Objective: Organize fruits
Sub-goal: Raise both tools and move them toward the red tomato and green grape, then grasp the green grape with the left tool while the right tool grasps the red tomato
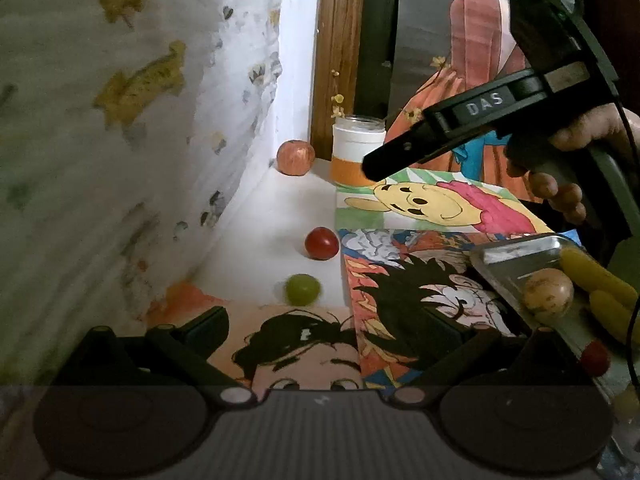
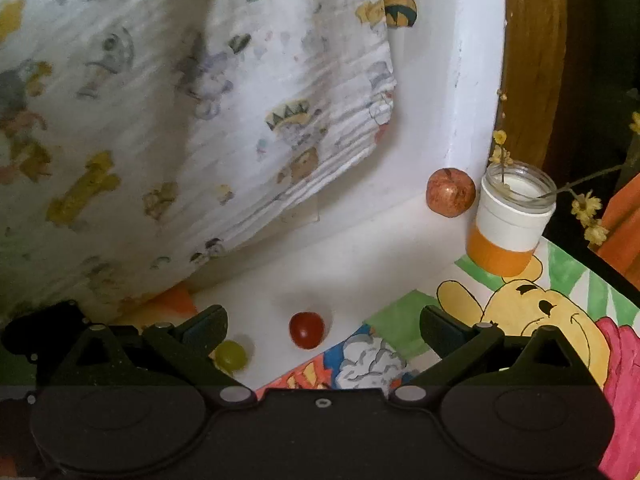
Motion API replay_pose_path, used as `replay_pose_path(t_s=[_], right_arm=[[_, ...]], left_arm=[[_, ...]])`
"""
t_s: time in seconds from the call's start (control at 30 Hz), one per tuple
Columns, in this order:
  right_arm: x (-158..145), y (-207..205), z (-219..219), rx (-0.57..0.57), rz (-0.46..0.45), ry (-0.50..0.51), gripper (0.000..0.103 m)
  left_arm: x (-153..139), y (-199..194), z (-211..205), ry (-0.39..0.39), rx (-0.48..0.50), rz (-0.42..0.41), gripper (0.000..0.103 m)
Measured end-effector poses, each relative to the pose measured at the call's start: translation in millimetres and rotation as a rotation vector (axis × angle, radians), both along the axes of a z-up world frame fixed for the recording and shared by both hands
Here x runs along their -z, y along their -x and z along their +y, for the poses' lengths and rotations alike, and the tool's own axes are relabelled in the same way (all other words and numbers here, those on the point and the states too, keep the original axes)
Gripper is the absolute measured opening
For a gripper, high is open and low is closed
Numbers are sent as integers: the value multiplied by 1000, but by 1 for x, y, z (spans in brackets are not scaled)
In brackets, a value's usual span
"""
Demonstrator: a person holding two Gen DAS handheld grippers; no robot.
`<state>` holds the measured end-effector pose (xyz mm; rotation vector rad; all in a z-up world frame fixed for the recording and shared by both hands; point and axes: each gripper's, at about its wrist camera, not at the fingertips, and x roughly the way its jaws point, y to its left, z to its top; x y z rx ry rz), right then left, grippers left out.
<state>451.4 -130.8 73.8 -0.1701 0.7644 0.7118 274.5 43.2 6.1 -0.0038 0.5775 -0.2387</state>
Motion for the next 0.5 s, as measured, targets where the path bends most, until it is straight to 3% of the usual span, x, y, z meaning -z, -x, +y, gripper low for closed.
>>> replay_pose_path(t_s=[0.23,0.5], right_arm=[[19,-20,10,-21,50,1,101],[28,-27,10,-120,34,85,100]], left_arm=[[8,-22,-3,-19,-35,35,103],[14,-38,4,-64,-42,42,103]])
